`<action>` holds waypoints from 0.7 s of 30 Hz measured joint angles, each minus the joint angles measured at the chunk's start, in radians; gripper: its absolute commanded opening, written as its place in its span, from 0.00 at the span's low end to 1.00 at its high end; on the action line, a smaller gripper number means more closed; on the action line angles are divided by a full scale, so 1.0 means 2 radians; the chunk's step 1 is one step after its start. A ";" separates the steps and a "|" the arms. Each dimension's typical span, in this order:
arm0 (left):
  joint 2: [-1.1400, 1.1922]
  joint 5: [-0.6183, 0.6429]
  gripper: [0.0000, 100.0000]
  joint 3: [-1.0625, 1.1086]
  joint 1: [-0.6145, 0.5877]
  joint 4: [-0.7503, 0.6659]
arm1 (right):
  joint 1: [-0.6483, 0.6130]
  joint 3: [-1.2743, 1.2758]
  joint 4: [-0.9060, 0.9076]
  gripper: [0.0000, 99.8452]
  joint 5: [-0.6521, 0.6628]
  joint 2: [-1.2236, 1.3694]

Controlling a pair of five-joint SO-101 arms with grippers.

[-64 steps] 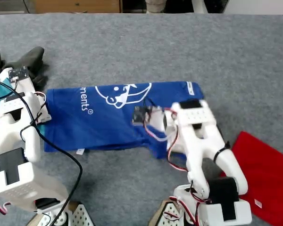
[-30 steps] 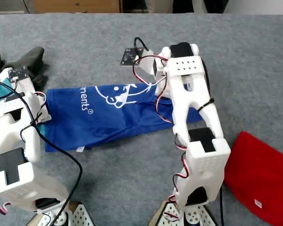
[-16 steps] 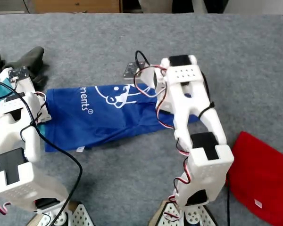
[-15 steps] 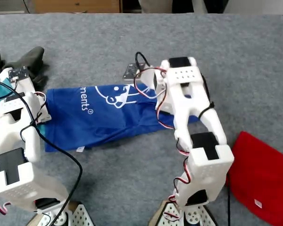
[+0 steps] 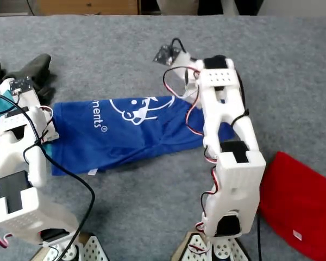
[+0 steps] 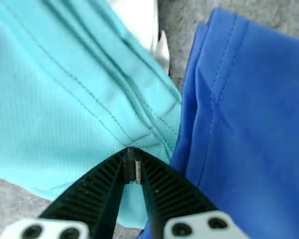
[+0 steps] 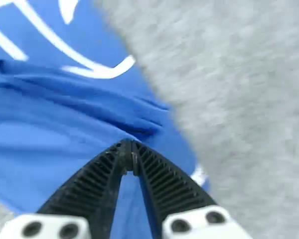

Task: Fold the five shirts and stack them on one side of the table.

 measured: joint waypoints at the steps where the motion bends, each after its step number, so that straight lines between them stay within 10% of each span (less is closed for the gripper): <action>1: 0.000 0.000 0.02 0.000 0.000 0.000 | 0.000 -0.009 0.002 0.01 0.000 0.000; 15: 0.000 0.000 0.02 0.000 0.000 0.002 | 0.047 -0.081 0.136 0.01 -0.096 -0.059; 21: -0.029 -0.001 0.02 -0.054 0.000 0.118 | 0.089 -0.001 0.126 0.01 -0.167 -0.143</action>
